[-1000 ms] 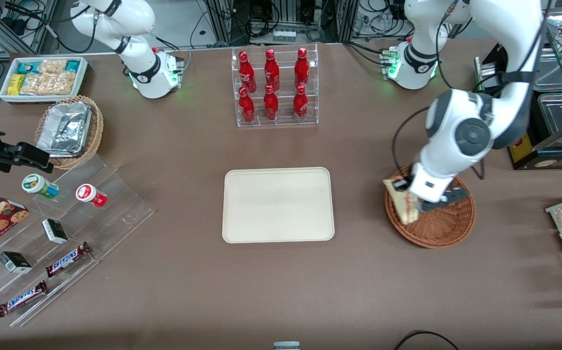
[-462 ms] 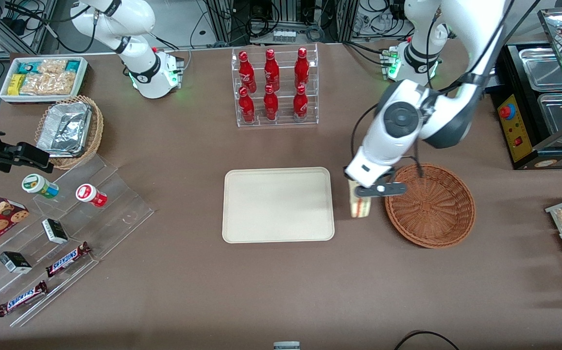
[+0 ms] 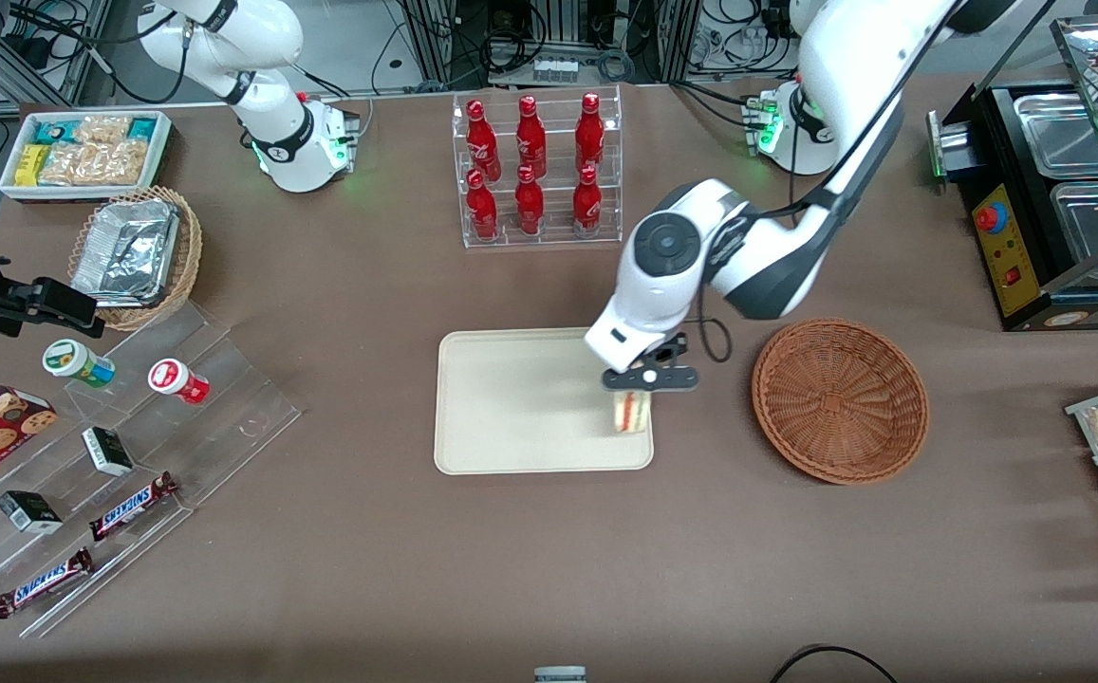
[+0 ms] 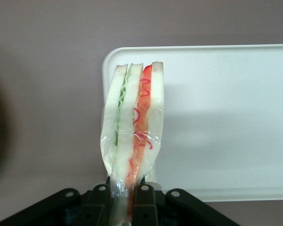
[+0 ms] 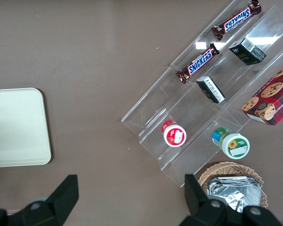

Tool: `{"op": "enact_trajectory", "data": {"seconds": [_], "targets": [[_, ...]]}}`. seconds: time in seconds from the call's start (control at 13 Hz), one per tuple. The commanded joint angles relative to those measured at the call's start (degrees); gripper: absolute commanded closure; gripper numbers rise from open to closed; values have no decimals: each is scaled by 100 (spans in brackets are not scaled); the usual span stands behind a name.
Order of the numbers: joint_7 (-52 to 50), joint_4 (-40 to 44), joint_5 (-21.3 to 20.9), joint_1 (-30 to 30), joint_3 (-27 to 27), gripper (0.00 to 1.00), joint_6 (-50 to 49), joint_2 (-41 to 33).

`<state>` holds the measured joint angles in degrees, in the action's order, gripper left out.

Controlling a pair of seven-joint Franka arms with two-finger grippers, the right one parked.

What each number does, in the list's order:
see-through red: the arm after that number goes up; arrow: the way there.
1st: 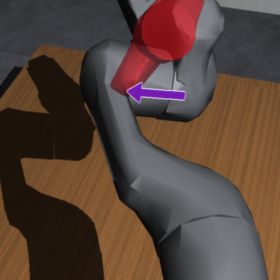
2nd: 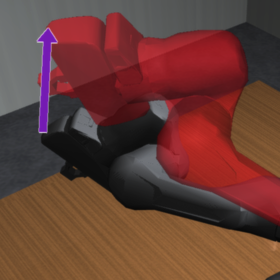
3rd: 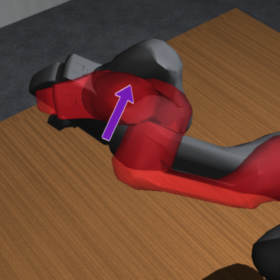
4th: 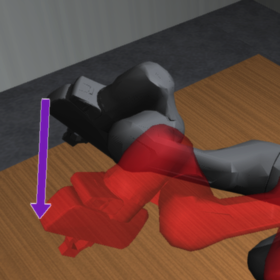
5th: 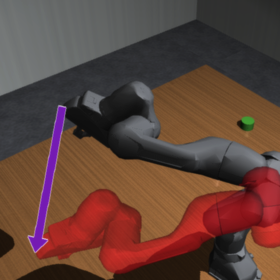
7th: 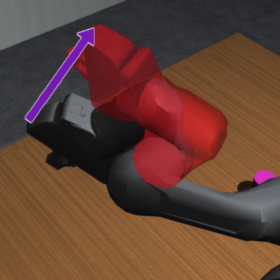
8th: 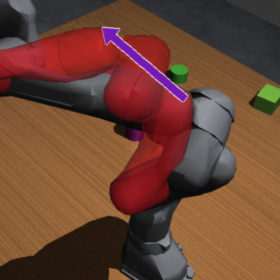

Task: Place sandwich from basket to tray
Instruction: 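Carry the held sandwich with the left gripper over the cream tray, then lower the sandwich onto the tray and open the left gripper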

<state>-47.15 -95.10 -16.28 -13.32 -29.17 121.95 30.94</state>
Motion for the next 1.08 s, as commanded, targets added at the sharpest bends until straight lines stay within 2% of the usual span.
{"op": "enact_trajectory", "data": {"seconds": [0.0,0.23,0.62,1.0], "targets": [[-180,745,-182,-319,16,100,-128,631],[-180,1133,-200,-382,25,100,-128,1053],[-662,1292,-876,-487,25,100,-119,1510],[-716,1327,-929,-610,25,100,-101,1608]]}}
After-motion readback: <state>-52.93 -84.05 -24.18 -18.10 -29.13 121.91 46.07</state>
